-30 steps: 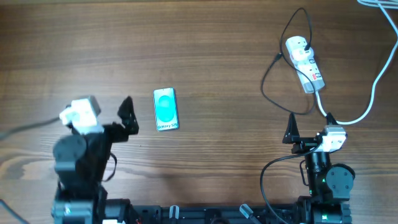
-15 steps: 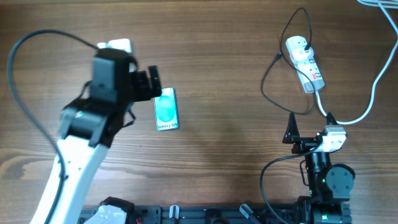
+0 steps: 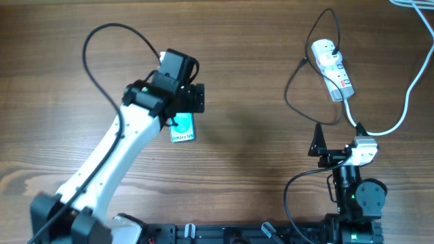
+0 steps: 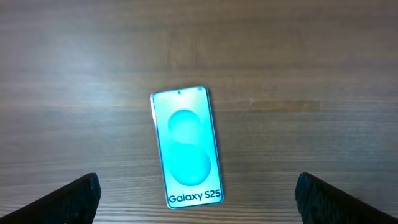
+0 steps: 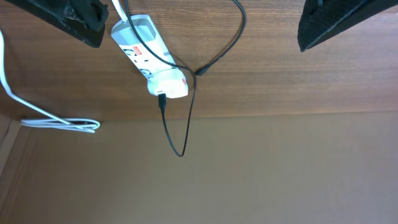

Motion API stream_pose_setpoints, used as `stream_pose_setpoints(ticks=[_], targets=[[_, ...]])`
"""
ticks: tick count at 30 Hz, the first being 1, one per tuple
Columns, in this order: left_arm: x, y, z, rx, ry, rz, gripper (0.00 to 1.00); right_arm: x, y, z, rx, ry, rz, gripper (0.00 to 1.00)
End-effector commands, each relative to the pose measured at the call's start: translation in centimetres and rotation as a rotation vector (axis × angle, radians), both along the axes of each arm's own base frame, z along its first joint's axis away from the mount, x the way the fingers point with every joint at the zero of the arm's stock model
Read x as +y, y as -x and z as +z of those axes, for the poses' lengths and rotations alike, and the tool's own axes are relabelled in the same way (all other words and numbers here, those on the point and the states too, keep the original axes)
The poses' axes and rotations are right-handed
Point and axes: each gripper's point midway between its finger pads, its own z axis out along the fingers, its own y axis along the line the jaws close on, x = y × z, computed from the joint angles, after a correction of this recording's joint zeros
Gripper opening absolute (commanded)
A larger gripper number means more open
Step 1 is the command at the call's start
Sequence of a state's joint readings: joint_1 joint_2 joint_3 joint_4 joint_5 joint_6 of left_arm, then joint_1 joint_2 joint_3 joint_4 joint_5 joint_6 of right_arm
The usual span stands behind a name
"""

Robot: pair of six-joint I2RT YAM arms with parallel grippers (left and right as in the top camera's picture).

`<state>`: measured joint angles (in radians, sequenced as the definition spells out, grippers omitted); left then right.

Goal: Plug charger to phone and switch on socket
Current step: 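Move the left gripper forward over the light-blue phone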

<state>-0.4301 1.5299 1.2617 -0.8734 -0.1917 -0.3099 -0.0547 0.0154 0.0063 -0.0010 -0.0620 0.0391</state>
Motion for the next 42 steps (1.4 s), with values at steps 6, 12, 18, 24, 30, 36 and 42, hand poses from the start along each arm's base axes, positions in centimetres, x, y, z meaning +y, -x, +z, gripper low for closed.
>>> stream_pose_setpoints(ticks=[6, 12, 18, 24, 30, 36, 42], targets=[[0.6, -1.0, -6.5, 0.162, 0.028, 0.222, 1.00, -0.1, 0.1, 0.2, -0.012, 0.011, -0.006, 1.00], [1.9, -1.0, -9.1, 0.238, 0.020, 0.276, 1.00, -0.1, 0.1, 0.2, -0.012, 0.012, -0.006, 1.00], [1.7, -0.7, -11.2, 0.294, -0.003, 0.217, 1.00, -0.1, 0.1, 0.2, -0.012, 0.012, -0.006, 1.00], [1.5, -0.6, -12.5, 0.330, 0.001, 0.196, 1.00, -0.1, 0.1, 0.2, -0.012, 0.011, -0.006, 1.00], [1.3, -0.3, -13.9, 0.363, 0.004, 0.194, 1.00, -0.1, 0.1, 0.2, -0.012, 0.012, -0.006, 1.00], [2.4, 1.1, -16.6, 0.396, 0.029, 0.216, 1.00, -0.1, 0.1, 0.2, -0.012, 0.012, -0.006, 1.00], [1.6, 1.6, -17.7, 0.402, 0.084, 0.200, 1.00, -0.1, 0.1, 0.2, -0.012, 0.012, -0.006, 1.00]])
